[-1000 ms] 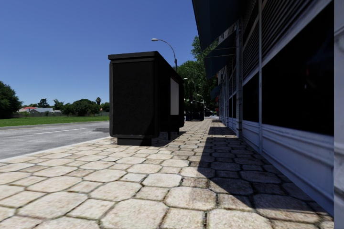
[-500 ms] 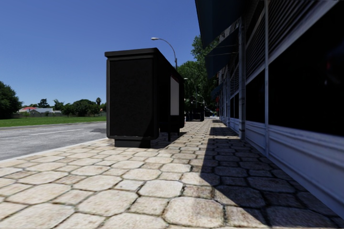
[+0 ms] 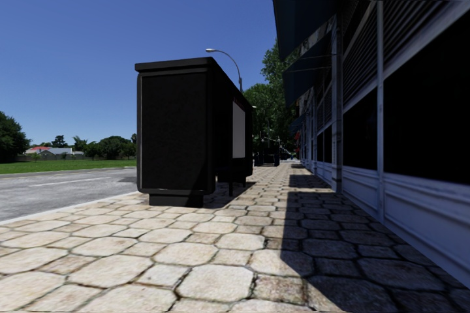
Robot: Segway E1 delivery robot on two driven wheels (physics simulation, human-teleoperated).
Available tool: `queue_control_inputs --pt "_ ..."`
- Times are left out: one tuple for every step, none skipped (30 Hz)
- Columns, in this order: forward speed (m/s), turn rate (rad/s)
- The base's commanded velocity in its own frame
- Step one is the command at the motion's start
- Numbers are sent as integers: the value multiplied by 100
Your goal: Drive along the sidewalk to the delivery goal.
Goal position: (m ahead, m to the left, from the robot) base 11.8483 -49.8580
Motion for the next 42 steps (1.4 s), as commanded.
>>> queue_control_inputs --pt "126 0" --pt "126 0" --pt "126 0" --pt "126 0" --pt "126 0" --pt "126 0" --pt "126 0" --pt "126 0" --pt "126 0" --pt "126 0" --pt "126 0" --pt "126 -10" --pt "126 -21" --pt "126 -29" --pt "126 -29" --pt "126 -35" --pt "126 -37" --pt "126 -37" --pt "126 -37" --pt "126 -37" --pt "126 -37" --pt "126 -37" --pt "126 -37" --pt "126 -37" --pt "126 -37" --pt "126 -37" --pt "126 -37" --pt "126 -37" --pt "126 -37" --pt "126 -37" --pt "126 -37" --pt "126 -37" --pt "126 -37" --pt "126 -37" --pt "126 -37" --pt "126 -37" --pt "126 -37" --pt "126 -37" --pt "126 -37" --pt "126 -37" --pt "126 -37" --pt "126 -37"
